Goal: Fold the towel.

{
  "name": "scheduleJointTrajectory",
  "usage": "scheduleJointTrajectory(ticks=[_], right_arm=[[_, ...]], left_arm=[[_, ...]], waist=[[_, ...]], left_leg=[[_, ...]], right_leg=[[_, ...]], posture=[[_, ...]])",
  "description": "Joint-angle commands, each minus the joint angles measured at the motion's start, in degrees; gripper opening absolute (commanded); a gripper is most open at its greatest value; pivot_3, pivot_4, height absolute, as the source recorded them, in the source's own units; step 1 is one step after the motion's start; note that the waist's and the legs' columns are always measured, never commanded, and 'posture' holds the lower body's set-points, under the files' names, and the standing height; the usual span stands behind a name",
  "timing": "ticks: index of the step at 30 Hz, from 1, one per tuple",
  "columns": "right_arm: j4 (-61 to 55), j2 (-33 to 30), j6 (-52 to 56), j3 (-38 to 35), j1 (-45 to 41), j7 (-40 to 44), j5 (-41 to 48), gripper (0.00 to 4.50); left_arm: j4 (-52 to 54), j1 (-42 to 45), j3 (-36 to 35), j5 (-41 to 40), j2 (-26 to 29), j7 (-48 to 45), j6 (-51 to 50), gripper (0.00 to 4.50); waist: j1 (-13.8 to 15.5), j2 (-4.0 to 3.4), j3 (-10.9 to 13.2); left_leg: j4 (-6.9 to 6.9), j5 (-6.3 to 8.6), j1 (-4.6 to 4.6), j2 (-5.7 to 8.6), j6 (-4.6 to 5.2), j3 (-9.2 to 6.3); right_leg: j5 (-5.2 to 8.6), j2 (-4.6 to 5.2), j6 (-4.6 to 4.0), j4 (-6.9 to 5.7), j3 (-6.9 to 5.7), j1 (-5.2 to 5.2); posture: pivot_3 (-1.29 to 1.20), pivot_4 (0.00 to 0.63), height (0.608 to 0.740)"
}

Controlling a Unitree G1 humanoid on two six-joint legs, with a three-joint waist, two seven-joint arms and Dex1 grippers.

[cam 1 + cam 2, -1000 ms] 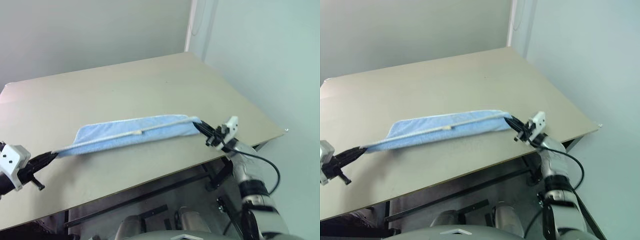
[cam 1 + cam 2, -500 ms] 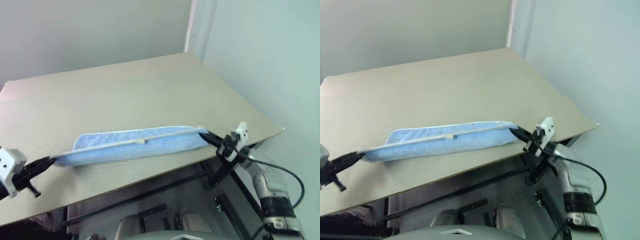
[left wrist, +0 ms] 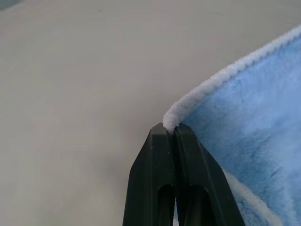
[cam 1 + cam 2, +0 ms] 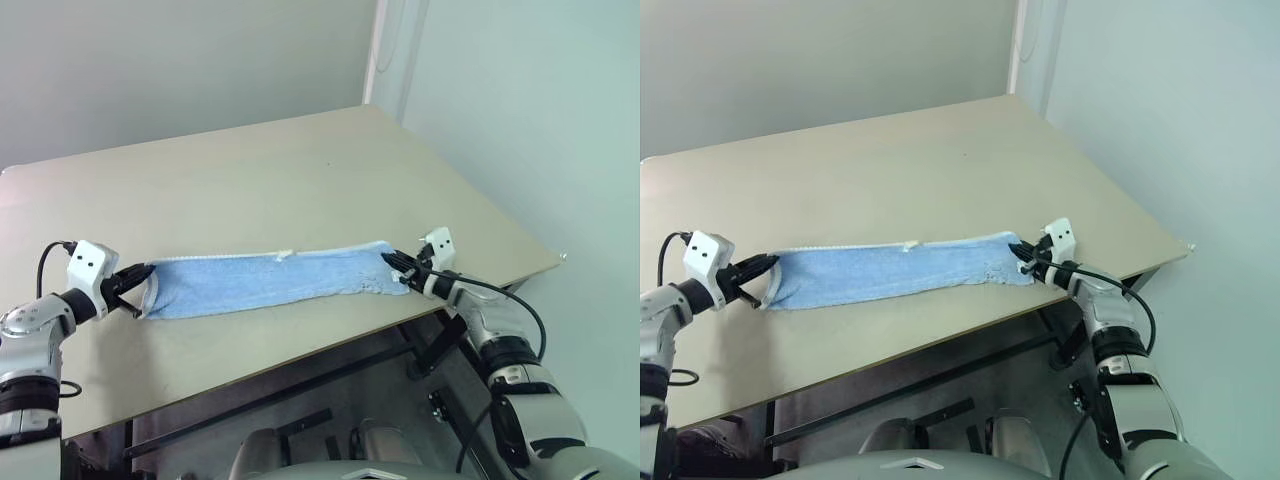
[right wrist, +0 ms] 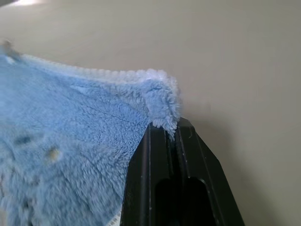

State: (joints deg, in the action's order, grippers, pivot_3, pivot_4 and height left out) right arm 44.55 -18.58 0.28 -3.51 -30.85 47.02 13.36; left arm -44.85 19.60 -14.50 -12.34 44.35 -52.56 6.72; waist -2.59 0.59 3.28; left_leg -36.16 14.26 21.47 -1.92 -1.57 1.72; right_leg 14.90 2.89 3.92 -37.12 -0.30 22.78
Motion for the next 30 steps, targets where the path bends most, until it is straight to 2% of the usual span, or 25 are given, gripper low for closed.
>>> scheduleJointTrajectory(ticks=[1, 4, 10, 13, 15, 19, 23, 26, 30], right_arm=[[4.24, 0.77, -2.29, -1.12, -3.95, -3.68, -1.28, 0.00], [7.13, 1.01, -2.67, -0.96, -6.06, -4.32, -2.14, 0.68], [7.86, 1.40, -0.73, -4.08, -9.88, -5.66, 0.46, 2.87], [4.67, 0.44, 3.46, -5.47, -10.30, -4.84, 2.04, 3.92], [0.80, -1.15, 12.49, -7.46, -10.66, -4.74, 5.14, 3.92], [-7.57, -7.22, 38.09, -9.38, -9.85, -1.76, 12.43, 3.92], [-8.46, -13.95, 63.10, -8.88, -10.02, 5.03, 19.05, 3.92], [-9.11, -16.66, 70.16, -9.63, -9.15, 7.02, 21.42, 3.92], [-10.53, -17.67, 74.25, -8.38, -7.26, 7.68, 21.91, 3.92]], left_arm=[[-5.48, 4.00, 0.44, 1.33, 0.13, 0.45, 2.52, 0.25], [-7.96, 5.49, 0.88, 0.98, -0.36, -1.36, 3.13, 0.98], [-9.08, 7.17, -0.97, -0.11, -0.55, 2.01, 4.28, 3.18], [-6.18, 5.79, -2.07, -1.16, -0.20, 2.50, 4.52, 3.18], [0.47, 2.63, -3.31, -3.34, 0.03, 1.20, 2.16, 3.18], [23.43, -7.84, -7.49, -12.48, 0.63, -1.46, -10.20, 3.18], [42.67, -18.88, -9.63, -19.61, 1.31, -2.15, -22.07, 3.18], [50.54, -24.56, -9.51, -21.62, 0.40, -1.77, -26.17, 3.18], [55.16, -27.32, -7.13, -21.64, -1.41, -0.56, -28.83, 3.18]], waist=[[-0.01, 0.00, 0.00], [-0.06, 0.00, 0.00], [0.01, 0.00, 0.00], [0.01, 0.01, -0.01], [-0.02, 0.00, 0.00], [0.00, 0.00, 0.00], [0.04, -0.01, -0.01], [0.04, -0.15, 0.07], [0.04, -0.12, 0.06]], left_leg=[[0.00, 0.00, 0.00, -0.01, 0.00, 0.00], [-0.06, 0.00, -0.03, -0.04, 0.00, 0.00], [-0.06, 0.00, -0.03, -0.06, 0.00, -0.01], [-0.03, 0.00, -0.02, -0.07, 0.00, 0.00], [0.00, 0.00, -0.01, -0.07, -0.01, 0.00], [0.05, 0.00, 0.21, -0.27, -0.02, 0.00], [0.03, 0.01, 0.33, -0.23, -0.02, -0.01], [0.02, 0.01, 0.21, -0.21, -0.02, 0.05], [-0.09, 0.01, 0.12, -0.03, -0.01, 0.03]], right_leg=[[0.00, -0.02, -0.01, -0.02, 0.00, 0.00], [-0.02, -0.04, -0.05, -0.07, 0.01, 0.01], [-0.04, -0.05, -0.07, -0.11, 0.06, 0.03], [-0.04, -0.05, -0.06, -0.12, 0.07, 0.06], [-0.04, -0.03, -0.06, -0.11, 0.08, 0.07], [-0.05, 0.17, -0.08, -0.15, 0.21, 0.37], [0.07, 0.38, -0.29, -0.14, 0.20, 0.51], [0.11, 0.35, -0.37, -0.10, 0.21, 0.43], [0.12, 0.06, -0.36, -0.09, 0.25, 0.33]], posture=[[0.00, 0.000, 0.740], [0.00, 0.000, 0.740], [0.00, 0.000, 0.740], [0.00, 0.000, 0.740], [0.00, 0.000, 0.740], [0.00, 0.000, 0.740], [0.00, 0.000, 0.740], [0.00, 0.000, 0.740], [0.00, 0.000, 0.740]])
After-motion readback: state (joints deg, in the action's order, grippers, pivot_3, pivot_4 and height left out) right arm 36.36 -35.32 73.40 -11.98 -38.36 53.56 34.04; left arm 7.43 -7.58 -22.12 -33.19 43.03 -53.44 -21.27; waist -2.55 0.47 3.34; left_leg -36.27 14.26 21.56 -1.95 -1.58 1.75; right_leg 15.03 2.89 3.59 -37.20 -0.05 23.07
